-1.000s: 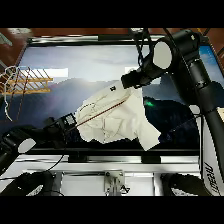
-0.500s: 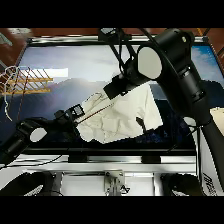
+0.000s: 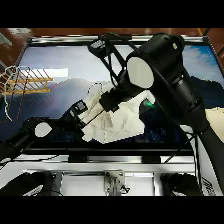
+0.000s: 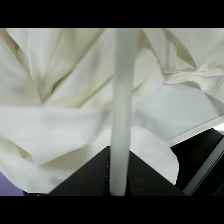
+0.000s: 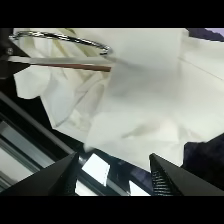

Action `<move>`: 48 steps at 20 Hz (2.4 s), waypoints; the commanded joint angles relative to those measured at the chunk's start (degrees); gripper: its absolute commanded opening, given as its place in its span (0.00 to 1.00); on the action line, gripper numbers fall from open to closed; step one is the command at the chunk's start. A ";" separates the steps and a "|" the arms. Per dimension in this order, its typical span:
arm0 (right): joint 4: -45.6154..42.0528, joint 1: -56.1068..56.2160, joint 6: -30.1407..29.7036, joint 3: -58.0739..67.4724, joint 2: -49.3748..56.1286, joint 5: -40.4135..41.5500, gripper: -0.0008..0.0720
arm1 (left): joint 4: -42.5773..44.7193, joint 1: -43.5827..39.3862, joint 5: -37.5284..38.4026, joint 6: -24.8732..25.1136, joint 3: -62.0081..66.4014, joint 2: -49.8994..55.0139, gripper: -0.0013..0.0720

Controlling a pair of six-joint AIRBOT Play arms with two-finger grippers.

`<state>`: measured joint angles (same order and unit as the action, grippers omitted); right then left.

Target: Fold the shirts.

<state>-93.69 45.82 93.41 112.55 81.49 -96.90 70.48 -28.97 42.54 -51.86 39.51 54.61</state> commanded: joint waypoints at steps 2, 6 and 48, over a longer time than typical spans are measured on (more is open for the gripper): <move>-0.66 -7.34 -0.76 0.07 -1.64 -1.09 0.84 | -1.55 0.02 1.68 -0.44 0.37 -0.02 0.11; -4.57 -19.76 -15.82 0.04 -1.16 5.29 0.84 | -1.51 0.02 1.92 -0.39 0.37 -0.02 0.11; 18.78 -27.50 -63.36 0.07 -0.85 0.68 0.11 | -16.98 26.84 -4.28 -25.73 5.35 3.69 0.89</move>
<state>-75.35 18.26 28.84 112.55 82.32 -96.09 67.07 -2.87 41.39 -72.44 50.54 56.29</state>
